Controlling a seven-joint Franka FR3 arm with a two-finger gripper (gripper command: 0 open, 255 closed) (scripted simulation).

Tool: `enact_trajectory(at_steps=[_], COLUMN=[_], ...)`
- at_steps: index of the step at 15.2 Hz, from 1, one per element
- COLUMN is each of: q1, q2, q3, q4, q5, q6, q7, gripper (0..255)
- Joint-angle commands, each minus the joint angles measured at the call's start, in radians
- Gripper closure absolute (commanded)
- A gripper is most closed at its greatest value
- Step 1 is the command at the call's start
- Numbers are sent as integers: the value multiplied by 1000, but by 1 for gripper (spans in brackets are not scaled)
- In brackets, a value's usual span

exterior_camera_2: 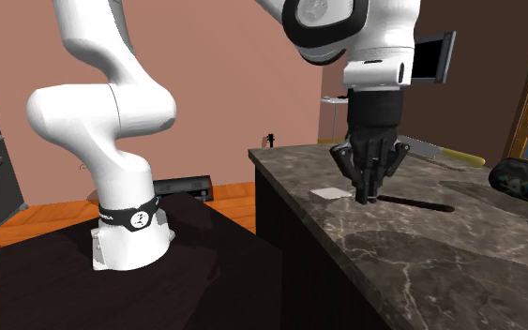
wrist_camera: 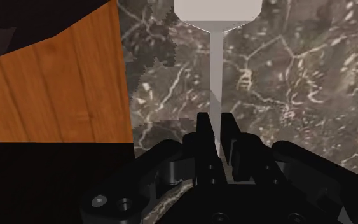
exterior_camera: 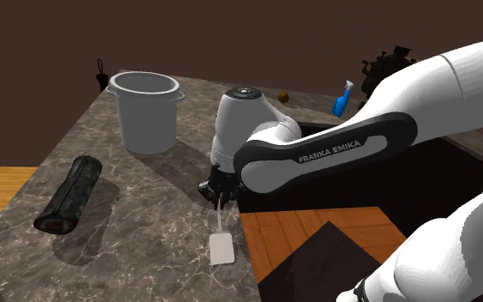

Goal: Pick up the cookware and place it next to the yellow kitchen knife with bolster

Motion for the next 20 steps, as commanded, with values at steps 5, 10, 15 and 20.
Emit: enact_trajectory(at_steps=[5,10,15,20], q1=[4,6,17,62], q2=[-47,-80,-100,-75], q3=[-12,-23,-15,70], q4=[44,85,124,160], q5=[30,47,58,53], q6=[-85,-155,-211,-223], q7=[-27,-44,-28,106], gripper=[255,255,255,255])
